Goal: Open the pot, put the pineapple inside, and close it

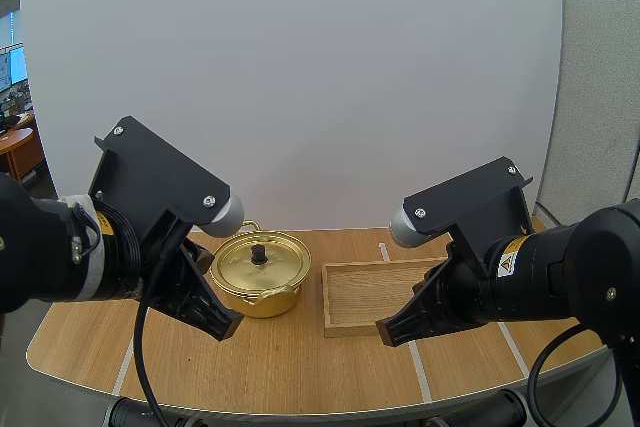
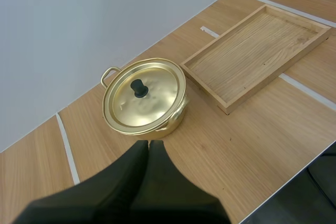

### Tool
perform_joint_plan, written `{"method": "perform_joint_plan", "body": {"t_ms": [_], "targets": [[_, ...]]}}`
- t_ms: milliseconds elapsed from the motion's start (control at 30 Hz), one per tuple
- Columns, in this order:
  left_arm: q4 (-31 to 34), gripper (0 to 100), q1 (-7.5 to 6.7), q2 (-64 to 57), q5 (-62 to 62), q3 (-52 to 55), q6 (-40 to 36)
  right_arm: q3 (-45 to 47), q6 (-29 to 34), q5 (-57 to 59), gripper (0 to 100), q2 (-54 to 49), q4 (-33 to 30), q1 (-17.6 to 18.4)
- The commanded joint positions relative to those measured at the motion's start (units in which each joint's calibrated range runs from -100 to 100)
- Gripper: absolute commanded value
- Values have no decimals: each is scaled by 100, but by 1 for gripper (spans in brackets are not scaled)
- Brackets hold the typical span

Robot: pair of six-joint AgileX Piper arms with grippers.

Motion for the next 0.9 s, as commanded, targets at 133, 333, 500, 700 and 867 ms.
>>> {"method": "perform_joint_plan", "body": {"t_ms": [133, 333, 500, 700, 867], "targets": [[-45, 0, 47, -1013, 0, 58, -87, -1, -13, 0, 0, -58, -205, -26], [-470, 0, 142, -1566, 0, 224, -135, -1, 74, 0, 0, -711, -209, -99], [-511, 0, 142, -2001, -531, 262, -270, -25, 84, -13, 0, -1278, 110, -337], [-511, 0, 142, -2090, -1509, 262, -629, -28, 84, -861, 0, -1278, 136, -364], [97, 0, 142, -2090, -5934, 1043, -1933, 154, 84, -3487, 0, -1278, -49, -364]]}}
